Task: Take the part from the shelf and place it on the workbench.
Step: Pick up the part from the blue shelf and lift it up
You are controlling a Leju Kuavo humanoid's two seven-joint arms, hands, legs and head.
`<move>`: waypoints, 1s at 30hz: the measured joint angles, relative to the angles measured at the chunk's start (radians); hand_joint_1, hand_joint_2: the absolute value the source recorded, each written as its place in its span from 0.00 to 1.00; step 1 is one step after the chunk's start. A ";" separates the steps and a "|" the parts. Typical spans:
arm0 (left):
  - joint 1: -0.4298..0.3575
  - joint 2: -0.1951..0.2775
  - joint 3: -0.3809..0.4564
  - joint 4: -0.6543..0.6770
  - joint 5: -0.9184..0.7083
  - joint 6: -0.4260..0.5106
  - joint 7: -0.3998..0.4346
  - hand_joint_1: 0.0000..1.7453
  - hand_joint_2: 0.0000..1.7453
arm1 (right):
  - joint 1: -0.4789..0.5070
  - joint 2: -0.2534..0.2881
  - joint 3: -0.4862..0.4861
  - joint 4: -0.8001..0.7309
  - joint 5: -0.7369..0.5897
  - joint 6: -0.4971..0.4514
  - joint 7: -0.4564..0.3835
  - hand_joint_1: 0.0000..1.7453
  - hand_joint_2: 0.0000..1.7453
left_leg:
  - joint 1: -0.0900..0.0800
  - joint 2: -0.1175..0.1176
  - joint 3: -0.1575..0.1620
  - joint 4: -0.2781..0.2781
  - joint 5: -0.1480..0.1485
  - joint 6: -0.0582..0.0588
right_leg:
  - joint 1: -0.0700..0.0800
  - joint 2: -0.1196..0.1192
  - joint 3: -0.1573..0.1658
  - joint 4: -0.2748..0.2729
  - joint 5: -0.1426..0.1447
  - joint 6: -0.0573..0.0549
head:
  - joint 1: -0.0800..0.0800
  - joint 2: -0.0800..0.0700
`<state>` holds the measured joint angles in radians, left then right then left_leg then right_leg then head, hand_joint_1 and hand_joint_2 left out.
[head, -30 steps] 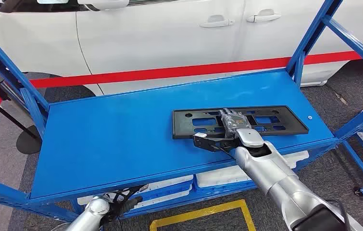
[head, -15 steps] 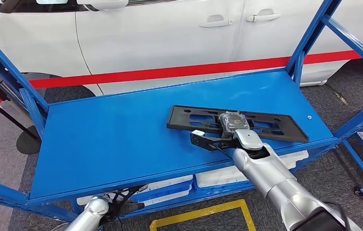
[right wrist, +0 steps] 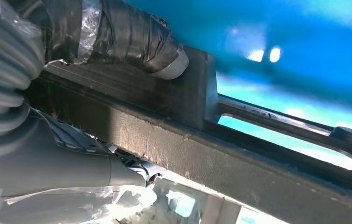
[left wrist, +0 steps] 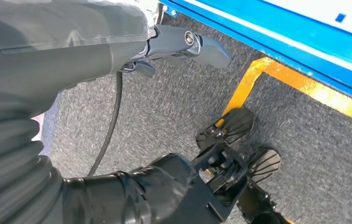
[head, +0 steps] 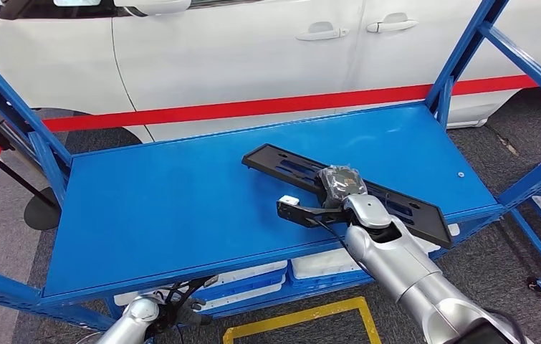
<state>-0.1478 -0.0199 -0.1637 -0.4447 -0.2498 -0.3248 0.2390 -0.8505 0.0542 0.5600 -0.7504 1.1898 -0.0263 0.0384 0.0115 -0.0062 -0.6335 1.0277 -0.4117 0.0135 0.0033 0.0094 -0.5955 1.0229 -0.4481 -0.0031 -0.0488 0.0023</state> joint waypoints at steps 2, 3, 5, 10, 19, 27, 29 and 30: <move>0.005 0.001 0.002 0.002 0.002 -0.002 -0.007 0.00 1.00 | 0.006 -0.010 0.000 -0.044 -0.017 -0.008 -0.008 1.00 1.00 | 0.000 0.000 0.000 0.000 0.000 0.000 | 0.000 0.000 0.000 0.000 0.000 0.000 | 0.000 0.000; 0.008 0.002 0.002 0.003 0.002 -0.003 -0.010 0.00 1.00 | 0.009 -0.015 0.000 -0.071 -0.027 -0.011 -0.013 1.00 1.00 | 0.000 0.000 0.000 0.000 0.000 0.000 | 0.000 0.000 0.000 0.000 0.000 0.000 | 0.000 0.000; 0.014 0.006 0.003 0.006 0.001 -0.007 -0.016 0.00 1.00 | 0.013 -0.026 0.000 -0.136 -0.050 -0.012 -0.019 1.00 1.00 | 0.000 0.000 0.000 0.000 0.000 0.000 | 0.000 0.000 0.000 0.000 0.000 0.000 | 0.000 0.000; 0.024 0.013 0.003 0.010 -0.001 -0.015 -0.027 0.00 1.00 | 0.015 -0.045 0.000 -0.271 -0.079 -0.006 -0.024 1.00 1.00 | 0.000 0.000 0.000 0.000 0.000 0.000 | 0.000 0.000 0.000 0.000 0.000 0.000 | 0.000 0.000; 0.026 0.017 0.003 0.014 -0.001 -0.015 -0.029 0.00 1.00 | 0.024 -0.063 0.000 -0.354 -0.081 -0.006 -0.027 1.00 1.00 | 0.000 0.000 0.000 0.000 0.000 0.000 | 0.000 -0.001 0.000 0.000 0.000 0.000 | 0.000 0.000; 0.032 0.020 0.003 0.018 -0.018 0.037 -0.042 0.00 1.00 | 0.025 -0.093 -0.001 -0.487 -0.153 -0.021 -0.022 1.00 1.00 | 0.000 0.000 -0.001 0.000 0.000 0.000 | 0.000 -0.001 -0.001 0.000 0.000 0.000 | 0.000 0.000; 0.037 0.021 0.003 0.018 -0.027 0.048 -0.045 0.00 1.00 | 0.024 -0.107 -0.005 -0.544 -0.183 -0.029 -0.019 1.00 1.00 | 0.000 0.000 -0.001 0.000 0.000 0.000 | 0.000 -0.001 -0.001 0.000 0.000 0.000 | 0.000 0.000; 0.040 0.022 0.003 0.018 -0.031 0.052 -0.047 0.00 1.00 | 0.024 -0.115 -0.008 -0.573 -0.190 -0.035 -0.020 1.00 1.00 | 0.000 0.000 -0.001 0.000 0.000 0.000 | 0.000 -0.001 -0.001 0.000 0.000 0.000 | 0.000 0.000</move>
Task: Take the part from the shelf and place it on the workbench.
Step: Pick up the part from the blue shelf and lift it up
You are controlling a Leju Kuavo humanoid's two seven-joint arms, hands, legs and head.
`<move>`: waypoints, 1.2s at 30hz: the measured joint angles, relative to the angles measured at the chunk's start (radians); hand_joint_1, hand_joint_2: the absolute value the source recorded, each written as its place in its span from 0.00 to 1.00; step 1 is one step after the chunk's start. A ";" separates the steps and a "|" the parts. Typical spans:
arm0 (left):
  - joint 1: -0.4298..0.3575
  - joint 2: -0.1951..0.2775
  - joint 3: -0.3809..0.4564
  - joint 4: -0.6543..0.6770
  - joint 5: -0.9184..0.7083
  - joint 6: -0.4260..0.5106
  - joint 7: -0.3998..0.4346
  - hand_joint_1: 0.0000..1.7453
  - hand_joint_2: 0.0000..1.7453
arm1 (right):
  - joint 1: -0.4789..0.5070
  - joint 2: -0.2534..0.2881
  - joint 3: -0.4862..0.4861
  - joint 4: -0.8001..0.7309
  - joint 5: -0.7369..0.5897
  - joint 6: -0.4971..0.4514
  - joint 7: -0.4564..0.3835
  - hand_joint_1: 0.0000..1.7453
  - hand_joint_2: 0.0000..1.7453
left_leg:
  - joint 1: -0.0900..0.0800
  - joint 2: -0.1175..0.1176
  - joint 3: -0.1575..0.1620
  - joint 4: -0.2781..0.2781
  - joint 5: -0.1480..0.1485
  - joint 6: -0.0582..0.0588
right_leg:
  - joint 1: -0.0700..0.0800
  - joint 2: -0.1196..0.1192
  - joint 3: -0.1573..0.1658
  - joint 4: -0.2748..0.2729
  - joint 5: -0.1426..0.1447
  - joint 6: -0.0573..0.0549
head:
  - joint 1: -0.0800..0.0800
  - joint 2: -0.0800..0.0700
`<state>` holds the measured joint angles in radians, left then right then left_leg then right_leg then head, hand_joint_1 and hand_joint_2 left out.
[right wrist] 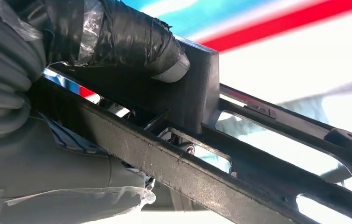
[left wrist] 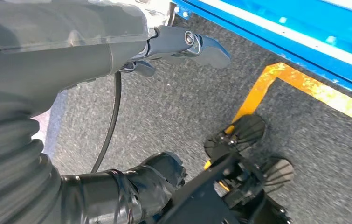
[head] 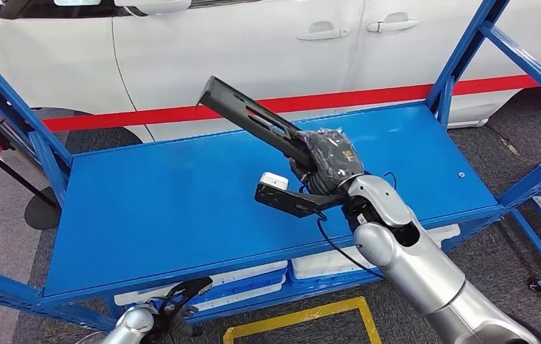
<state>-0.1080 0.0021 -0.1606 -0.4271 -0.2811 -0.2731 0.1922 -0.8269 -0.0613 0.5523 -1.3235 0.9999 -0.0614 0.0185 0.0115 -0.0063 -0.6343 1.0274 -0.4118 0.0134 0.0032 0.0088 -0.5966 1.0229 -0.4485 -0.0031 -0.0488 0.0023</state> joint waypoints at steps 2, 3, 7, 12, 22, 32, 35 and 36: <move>0.006 0.003 0.000 0.000 -0.008 0.007 -0.004 0.00 1.00 | -0.002 -0.020 -0.005 -0.056 -0.003 -0.016 -0.006 1.00 1.00 | -0.001 0.000 -0.001 0.001 -0.002 0.002 | -0.002 0.000 0.001 -0.002 0.000 0.002 | 0.000 0.000; 0.008 0.005 0.000 0.000 -0.013 0.009 -0.006 0.00 1.00 | -0.004 -0.030 -0.007 -0.080 -0.004 -0.023 -0.012 1.00 1.00 | -0.002 0.000 -0.001 0.002 -0.001 0.006 | -0.005 0.000 0.002 -0.005 0.002 0.005 | 0.000 0.000; 0.016 0.011 0.000 0.000 -0.041 0.004 -0.008 0.00 1.00 | -0.010 -0.076 -0.008 -0.159 -0.026 -0.037 -0.051 1.00 1.00 | 0.006 0.005 0.016 -0.031 0.019 0.027 | -0.008 -0.001 -0.007 0.024 -0.028 0.021 | 0.000 0.000; 0.016 0.017 -0.003 0.000 -0.072 -0.018 -0.017 0.00 1.00 | -0.006 -0.119 -0.008 -0.201 -0.049 -0.032 -0.075 1.00 1.00 | 0.011 0.010 0.012 -0.033 0.025 0.027 | -0.026 -0.003 -0.110 0.275 -0.140 0.041 | 0.001 0.000; 0.022 0.029 -0.034 -0.002 -0.116 -0.028 -0.012 0.00 1.00 | -0.009 -0.163 -0.004 -0.224 -0.088 -0.004 -0.089 1.00 1.00 | 0.026 0.003 -0.040 0.031 0.002 -0.041 | -0.035 0.005 -0.006 0.031 -0.014 0.003 | -0.002 0.000; 0.015 0.039 -0.045 -0.009 -0.141 -0.012 -0.002 0.00 1.00 | -0.017 -0.171 0.004 -0.223 -0.138 0.051 -0.084 1.00 1.00 | -0.010 0.005 0.077 0.041 -0.093 0.014 | 0.002 0.000 -0.070 0.031 0.045 -0.022 | -0.002 0.000; 0.014 0.041 -0.046 -0.011 -0.141 -0.016 -0.004 0.00 1.00 | -0.021 -0.174 0.004 -0.223 -0.156 0.064 -0.082 1.00 1.00 | -0.018 0.006 0.090 0.000 -0.076 0.023 | -0.003 -0.003 -0.072 0.020 0.066 -0.004 | -0.002 0.000; 0.014 0.042 -0.046 -0.012 -0.141 -0.018 -0.004 0.00 1.00 | -0.021 -0.176 0.004 -0.222 -0.160 0.066 -0.082 1.00 1.00 | -0.016 0.008 0.089 -0.011 -0.066 0.027 | -0.003 -0.003 -0.074 0.020 0.065 0.002 | -0.002 0.000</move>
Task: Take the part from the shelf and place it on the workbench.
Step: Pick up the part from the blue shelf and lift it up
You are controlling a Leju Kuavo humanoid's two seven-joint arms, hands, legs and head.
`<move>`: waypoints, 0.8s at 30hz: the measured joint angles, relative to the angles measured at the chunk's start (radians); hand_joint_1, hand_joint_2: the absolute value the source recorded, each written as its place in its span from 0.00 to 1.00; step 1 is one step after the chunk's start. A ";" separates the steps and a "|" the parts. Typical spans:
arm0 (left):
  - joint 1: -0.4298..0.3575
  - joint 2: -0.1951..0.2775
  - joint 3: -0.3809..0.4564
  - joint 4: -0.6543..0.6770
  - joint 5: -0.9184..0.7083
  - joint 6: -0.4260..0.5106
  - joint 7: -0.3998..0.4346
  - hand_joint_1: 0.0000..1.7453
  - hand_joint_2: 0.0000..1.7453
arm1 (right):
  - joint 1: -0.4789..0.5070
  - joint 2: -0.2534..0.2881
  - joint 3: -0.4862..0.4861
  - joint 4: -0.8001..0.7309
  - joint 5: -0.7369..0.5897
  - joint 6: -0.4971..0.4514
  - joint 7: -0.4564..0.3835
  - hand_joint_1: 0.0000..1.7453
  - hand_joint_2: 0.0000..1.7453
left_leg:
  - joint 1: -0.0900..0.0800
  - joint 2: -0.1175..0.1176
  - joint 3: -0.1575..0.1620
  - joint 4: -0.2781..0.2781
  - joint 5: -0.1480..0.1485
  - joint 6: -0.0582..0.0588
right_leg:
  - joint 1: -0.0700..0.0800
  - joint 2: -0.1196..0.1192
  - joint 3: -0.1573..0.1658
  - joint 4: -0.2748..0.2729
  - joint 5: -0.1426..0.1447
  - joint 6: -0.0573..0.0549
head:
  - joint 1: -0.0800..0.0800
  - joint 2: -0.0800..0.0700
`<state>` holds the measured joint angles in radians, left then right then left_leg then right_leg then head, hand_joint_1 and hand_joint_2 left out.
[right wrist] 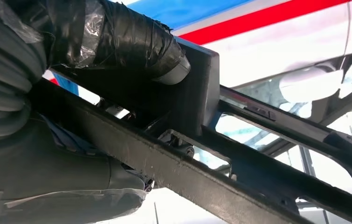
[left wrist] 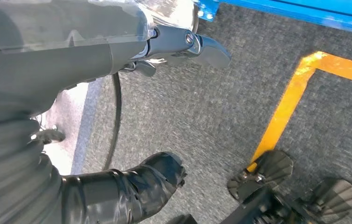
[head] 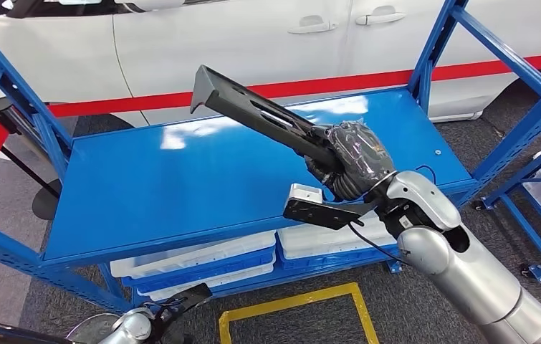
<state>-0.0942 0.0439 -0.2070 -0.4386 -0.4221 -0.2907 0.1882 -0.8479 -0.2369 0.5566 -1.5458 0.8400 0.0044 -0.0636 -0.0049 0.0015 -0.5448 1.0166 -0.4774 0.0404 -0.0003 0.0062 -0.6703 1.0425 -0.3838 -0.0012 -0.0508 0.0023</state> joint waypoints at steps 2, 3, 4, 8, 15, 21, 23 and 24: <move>0.000 0.000 0.000 -0.003 0.000 -0.001 -0.001 0.00 1.00 | -0.002 -0.007 0.000 0.002 -0.004 0.002 0.000 1.00 1.00 | 0.006 0.005 -0.009 -0.018 0.025 0.009 | 0.000 0.000 -0.018 0.041 -0.048 0.010 | 0.002 0.000; 0.001 0.001 -0.001 -0.004 0.001 -0.002 -0.002 0.00 1.00 | -0.004 -0.010 0.000 0.003 -0.005 0.004 0.000 1.00 1.00 | 0.008 0.007 -0.017 -0.021 0.035 0.011 | -0.003 -0.001 -0.035 0.091 -0.094 0.014 | 0.002 0.000; 0.002 0.001 -0.001 -0.005 0.001 -0.003 -0.002 0.00 1.00 | -0.004 -0.012 0.000 0.005 -0.005 0.006 0.000 1.00 1.00 | 0.008 0.008 -0.029 -0.021 0.043 0.013 | -0.006 -0.001 -0.054 0.153 -0.138 0.018 | 0.002 0.000; 0.006 0.002 -0.001 -0.005 0.004 -0.005 -0.002 0.00 1.00 | -0.003 -0.020 0.001 0.014 -0.006 0.011 -0.002 1.00 1.00 | 0.009 0.000 -0.082 -0.004 0.072 0.006 | -0.017 0.000 -0.029 0.231 -0.148 0.032 | 0.002 0.000; 0.009 0.006 0.000 -0.004 0.010 -0.004 -0.008 0.00 1.00 | -0.009 -0.028 0.001 0.019 -0.020 0.009 -0.010 1.00 1.00 | 0.013 -0.038 -0.136 0.013 0.116 -0.036 | -0.014 0.017 0.110 -0.002 -0.106 0.001 | 0.002 0.000; 0.018 0.009 0.003 0.001 0.010 0.003 -0.018 0.00 1.00 | -0.005 -0.031 0.001 0.017 -0.030 -0.004 -0.033 1.00 1.00 | 0.024 -0.011 -0.213 0.269 -0.072 -0.064 | -0.018 -0.042 0.048 -0.011 -0.047 -0.029 | -0.006 0.000; 0.020 0.009 0.005 0.002 0.008 0.005 -0.021 0.00 1.00 | 0.002 -0.034 0.001 0.011 -0.037 -0.013 -0.044 1.00 1.00 | 0.026 -0.005 -0.180 0.281 -0.045 -0.070 | -0.017 -0.062 0.022 -0.008 -0.030 -0.026 | -0.007 0.000; 0.020 0.009 0.006 0.003 0.007 0.006 -0.022 0.00 1.00 | 0.004 -0.037 0.001 0.006 -0.039 -0.017 -0.048 1.00 1.00 | 0.026 0.004 -0.137 0.236 -0.019 -0.071 | -0.018 -0.071 0.012 -0.005 -0.023 -0.023 | -0.007 0.000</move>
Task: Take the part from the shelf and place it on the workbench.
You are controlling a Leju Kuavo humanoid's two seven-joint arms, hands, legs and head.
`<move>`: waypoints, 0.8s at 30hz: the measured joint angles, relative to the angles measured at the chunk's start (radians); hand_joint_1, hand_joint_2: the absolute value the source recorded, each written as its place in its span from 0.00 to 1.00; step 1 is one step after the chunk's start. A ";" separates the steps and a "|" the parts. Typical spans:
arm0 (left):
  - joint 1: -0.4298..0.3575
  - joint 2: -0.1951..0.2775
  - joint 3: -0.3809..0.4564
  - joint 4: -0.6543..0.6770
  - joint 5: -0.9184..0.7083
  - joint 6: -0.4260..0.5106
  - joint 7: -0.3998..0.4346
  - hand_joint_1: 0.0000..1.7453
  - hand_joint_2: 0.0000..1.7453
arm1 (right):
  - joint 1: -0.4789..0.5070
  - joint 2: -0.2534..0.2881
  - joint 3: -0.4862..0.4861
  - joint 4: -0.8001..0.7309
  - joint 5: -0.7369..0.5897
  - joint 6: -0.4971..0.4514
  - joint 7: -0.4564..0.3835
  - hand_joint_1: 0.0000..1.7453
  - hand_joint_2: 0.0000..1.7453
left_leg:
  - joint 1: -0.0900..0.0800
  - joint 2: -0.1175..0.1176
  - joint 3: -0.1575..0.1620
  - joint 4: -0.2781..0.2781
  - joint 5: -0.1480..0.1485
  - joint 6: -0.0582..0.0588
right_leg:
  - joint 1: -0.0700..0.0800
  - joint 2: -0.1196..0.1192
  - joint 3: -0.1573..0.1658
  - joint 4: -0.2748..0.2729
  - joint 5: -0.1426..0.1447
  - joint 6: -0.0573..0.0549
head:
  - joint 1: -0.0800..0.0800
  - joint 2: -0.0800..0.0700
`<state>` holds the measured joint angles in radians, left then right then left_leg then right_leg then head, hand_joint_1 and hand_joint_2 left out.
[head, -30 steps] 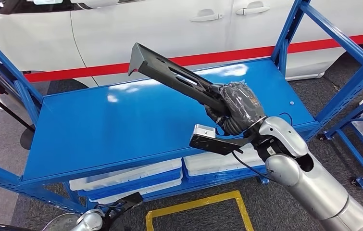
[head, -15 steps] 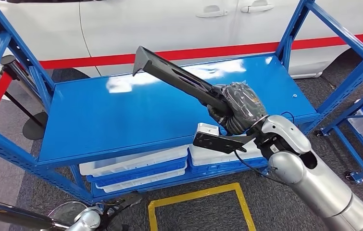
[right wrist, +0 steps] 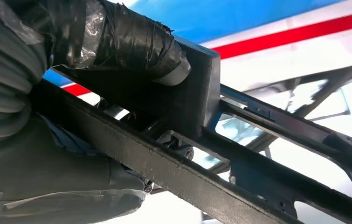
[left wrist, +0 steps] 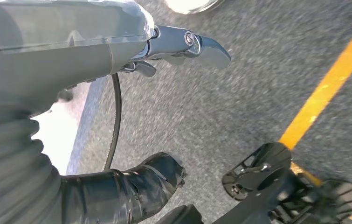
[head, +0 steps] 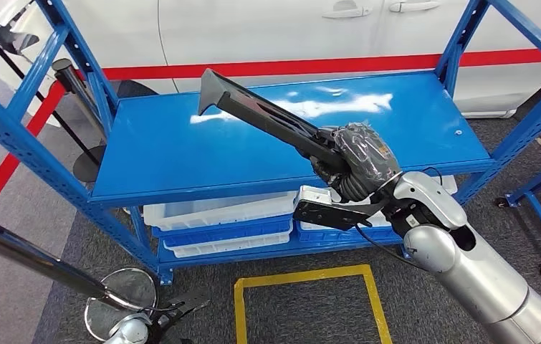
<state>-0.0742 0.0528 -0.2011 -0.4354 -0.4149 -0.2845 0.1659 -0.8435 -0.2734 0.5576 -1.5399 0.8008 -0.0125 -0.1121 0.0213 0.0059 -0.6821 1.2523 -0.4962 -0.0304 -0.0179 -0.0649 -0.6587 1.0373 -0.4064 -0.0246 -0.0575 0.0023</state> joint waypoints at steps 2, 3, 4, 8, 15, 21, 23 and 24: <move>-0.002 0.000 0.003 0.001 -0.001 0.002 -0.003 0.00 1.00 | 0.002 -0.006 -0.001 -0.014 -0.001 -0.005 -0.005 1.00 1.00 | -0.005 0.037 0.100 -0.138 0.009 0.004 | 0.002 -0.018 -0.015 0.007 0.012 0.010 | 0.000 0.000; -0.002 0.000 0.005 0.001 -0.001 0.003 -0.005 0.00 1.00 | 0.002 -0.010 -0.002 -0.020 -0.001 -0.006 -0.006 1.00 1.00 | -0.010 0.051 0.132 -0.190 0.001 0.009 | 0.004 -0.028 -0.019 0.009 0.017 0.016 | 0.000 0.000; -0.002 0.000 0.007 0.001 -0.002 0.004 -0.006 0.00 1.00 | 0.003 -0.013 -0.003 -0.026 -0.001 -0.007 -0.008 1.00 1.00 | -0.015 0.056 0.146 -0.221 -0.009 0.017 | 0.005 -0.038 -0.020 0.009 0.023 0.022 | 0.000 0.000; 0.007 0.001 0.012 0.004 -0.001 0.004 -0.010 0.00 1.00 | 0.004 -0.021 -0.004 -0.034 -0.001 -0.007 -0.011 1.00 1.00 | -0.015 0.021 0.124 -0.240 0.027 0.059 | 0.000 -0.023 -0.032 0.031 -0.005 0.047 | 0.001 0.000; 0.009 0.001 0.016 0.005 0.000 0.003 -0.012 0.00 1.00 | 0.014 -0.034 -0.004 -0.035 -0.002 -0.007 -0.013 1.00 1.00 | -0.027 -0.061 0.028 -0.232 0.105 0.078 | 0.009 0.071 -0.024 0.235 -0.132 0.032 | 0.001 0.000; 0.009 -0.004 0.017 0.006 0.001 0.003 -0.013 0.00 1.00 | 0.012 -0.036 -0.005 -0.044 -0.002 -0.007 -0.013 1.00 1.00 | -0.024 -0.116 -0.005 -0.237 0.151 0.060 | 0.017 0.140 0.127 -0.003 -0.107 0.005 | 0.005 0.000; 0.009 -0.004 0.017 0.006 0.001 0.003 -0.013 0.00 1.00 | 0.012 -0.036 -0.005 -0.044 -0.002 -0.007 -0.013 1.00 1.00 | -0.024 -0.116 -0.005 -0.237 0.152 0.059 | 0.017 0.139 0.127 -0.003 -0.106 0.005 | 0.005 0.000; 0.009 -0.004 0.017 0.006 0.001 0.003 -0.013 0.00 1.00 | 0.012 -0.036 -0.005 -0.044 -0.002 -0.007 -0.013 1.00 1.00 | -0.024 -0.117 -0.005 -0.237 0.152 0.059 | 0.018 0.139 0.127 -0.003 -0.106 0.005 | 0.005 0.000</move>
<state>-0.0647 0.0488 -0.1843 -0.4294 -0.4143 -0.2815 0.1530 -0.8312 -0.3099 0.5528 -1.5836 0.7992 -0.0195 -0.1247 -0.0024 -0.1109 -0.6867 1.0156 -0.3444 0.0286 -0.0004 0.0744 -0.5322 1.0342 -0.5124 -0.0200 -0.0522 0.0023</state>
